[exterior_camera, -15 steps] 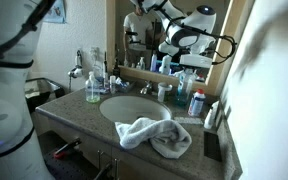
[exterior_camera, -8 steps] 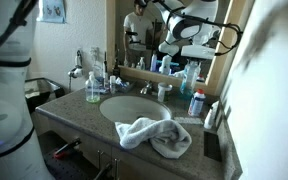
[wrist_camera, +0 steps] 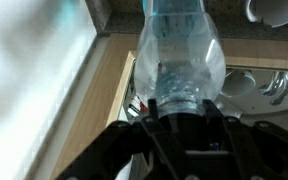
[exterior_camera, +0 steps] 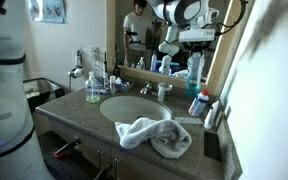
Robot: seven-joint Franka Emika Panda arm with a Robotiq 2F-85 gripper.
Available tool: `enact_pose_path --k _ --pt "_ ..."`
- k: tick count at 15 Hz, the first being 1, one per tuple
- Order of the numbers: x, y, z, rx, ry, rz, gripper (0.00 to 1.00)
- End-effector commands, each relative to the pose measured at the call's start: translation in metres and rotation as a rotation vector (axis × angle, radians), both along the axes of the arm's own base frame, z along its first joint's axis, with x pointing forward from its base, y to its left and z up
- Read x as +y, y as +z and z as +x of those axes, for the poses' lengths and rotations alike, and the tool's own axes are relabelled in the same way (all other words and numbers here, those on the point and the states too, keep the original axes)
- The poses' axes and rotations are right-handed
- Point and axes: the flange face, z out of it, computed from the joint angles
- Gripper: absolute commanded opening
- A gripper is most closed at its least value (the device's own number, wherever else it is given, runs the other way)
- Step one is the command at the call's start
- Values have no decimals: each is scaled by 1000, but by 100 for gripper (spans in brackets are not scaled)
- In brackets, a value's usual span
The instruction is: Put the black lid on the Listerine bottle then move it to the bottom left side of the counter
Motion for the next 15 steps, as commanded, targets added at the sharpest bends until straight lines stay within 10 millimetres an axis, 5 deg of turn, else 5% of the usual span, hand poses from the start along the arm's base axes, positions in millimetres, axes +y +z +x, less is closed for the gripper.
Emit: enact_pose_path --k 1,15 --pt "24 31 -19 25 6 -23 23" --pt "98 73 -48 191 198 42 23"
